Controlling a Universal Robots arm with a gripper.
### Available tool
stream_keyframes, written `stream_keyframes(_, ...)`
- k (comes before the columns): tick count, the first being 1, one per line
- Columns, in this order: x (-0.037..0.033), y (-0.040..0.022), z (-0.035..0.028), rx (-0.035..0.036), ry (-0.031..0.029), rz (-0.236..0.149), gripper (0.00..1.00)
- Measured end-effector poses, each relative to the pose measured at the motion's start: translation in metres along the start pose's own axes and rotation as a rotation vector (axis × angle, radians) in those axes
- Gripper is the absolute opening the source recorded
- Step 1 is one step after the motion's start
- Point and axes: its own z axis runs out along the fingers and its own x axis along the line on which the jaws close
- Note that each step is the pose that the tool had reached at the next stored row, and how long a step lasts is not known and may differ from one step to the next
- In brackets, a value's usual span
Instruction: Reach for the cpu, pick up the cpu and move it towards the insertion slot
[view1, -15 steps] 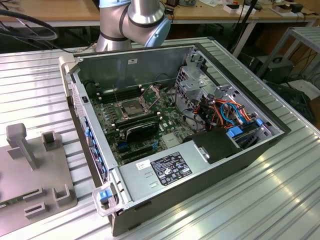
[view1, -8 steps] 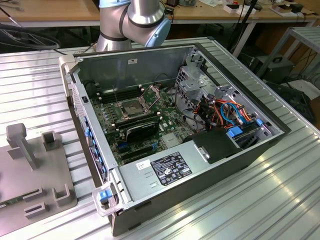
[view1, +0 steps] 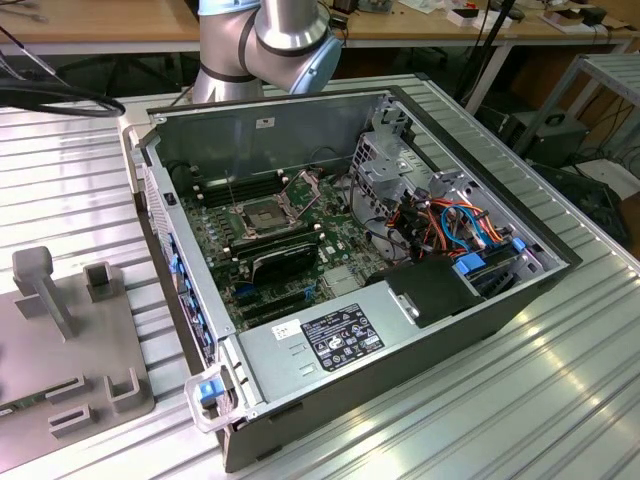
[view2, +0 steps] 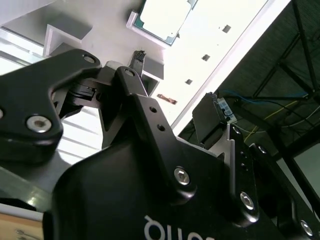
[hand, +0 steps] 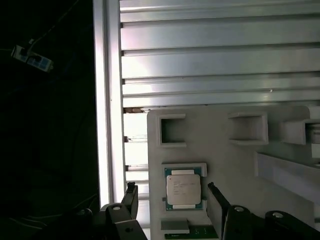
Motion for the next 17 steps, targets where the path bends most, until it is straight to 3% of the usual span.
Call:
stream_keyframes(3,-0.0002,-0.0039,0.0056,0.0002,0.0001,0.000,0.66)
stream_keyframes(8,-0.0008,-0.0154,0.0115,0.0000,-0.0033,0.000,0.66)
stream_keyframes(12,-0.0039,-0.0162,0.0173,0.0005,-0.0031,-0.006,0.66)
stream_keyframes(17,-0.0064,-0.0163,0.0219,0.0045,-0.0018,-0.051,0.66)
